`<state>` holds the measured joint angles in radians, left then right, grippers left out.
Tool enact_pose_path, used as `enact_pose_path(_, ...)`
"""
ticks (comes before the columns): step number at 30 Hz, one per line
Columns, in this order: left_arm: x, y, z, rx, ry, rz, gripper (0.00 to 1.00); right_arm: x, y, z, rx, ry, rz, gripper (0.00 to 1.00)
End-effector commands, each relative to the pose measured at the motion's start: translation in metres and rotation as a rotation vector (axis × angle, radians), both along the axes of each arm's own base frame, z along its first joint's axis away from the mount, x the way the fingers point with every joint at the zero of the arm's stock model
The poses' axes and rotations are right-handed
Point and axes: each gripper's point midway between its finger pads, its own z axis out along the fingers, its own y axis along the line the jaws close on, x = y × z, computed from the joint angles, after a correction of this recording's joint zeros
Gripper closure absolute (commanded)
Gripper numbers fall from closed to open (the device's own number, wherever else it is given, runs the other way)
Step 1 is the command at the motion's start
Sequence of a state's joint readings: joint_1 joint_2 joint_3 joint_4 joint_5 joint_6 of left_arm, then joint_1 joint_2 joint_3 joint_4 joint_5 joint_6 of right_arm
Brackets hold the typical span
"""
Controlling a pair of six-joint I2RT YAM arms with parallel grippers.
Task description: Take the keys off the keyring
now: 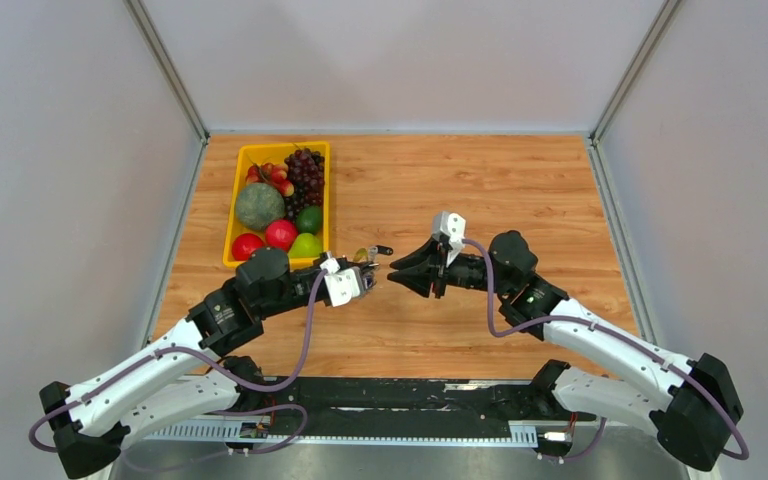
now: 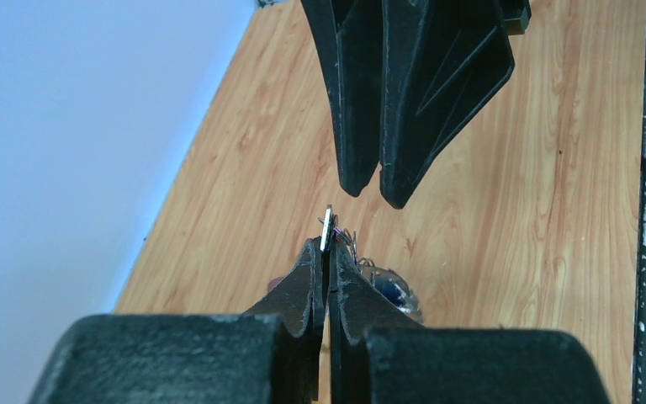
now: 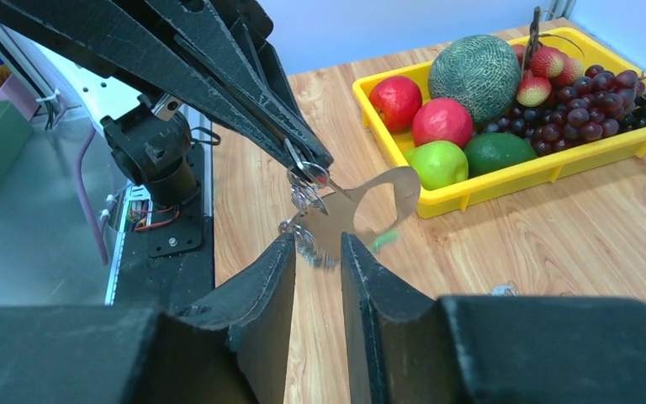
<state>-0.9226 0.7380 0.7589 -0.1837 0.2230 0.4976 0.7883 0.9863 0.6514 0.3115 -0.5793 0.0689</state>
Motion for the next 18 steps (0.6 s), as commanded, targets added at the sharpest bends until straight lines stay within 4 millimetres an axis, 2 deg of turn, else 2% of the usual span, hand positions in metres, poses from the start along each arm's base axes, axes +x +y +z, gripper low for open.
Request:
enact_pose_path(1,-0.007,-0.005,0.024,-0.068,-0.078,-0.052,1.0,-0.008,0.007,0.025,0.034,-0.144,0.05,0.71)
enact_pose_path(5,-0.009,-0.005,0.026,-0.074,-0.087,-0.064,1.0,-0.013,0.01,0.028,0.038,-0.212,0.061,0.7)
enact_pose_path(11,-0.013,-0.005,0.027,-0.078,-0.093,-0.088,1.0,-0.01,0.017,0.028,0.023,-0.204,0.065,0.71)
enact_pose_path(18,-0.021,-0.006,0.029,-0.088,-0.098,-0.124,1.0,-0.008,0.025,0.031,0.021,-0.206,0.066,0.65)
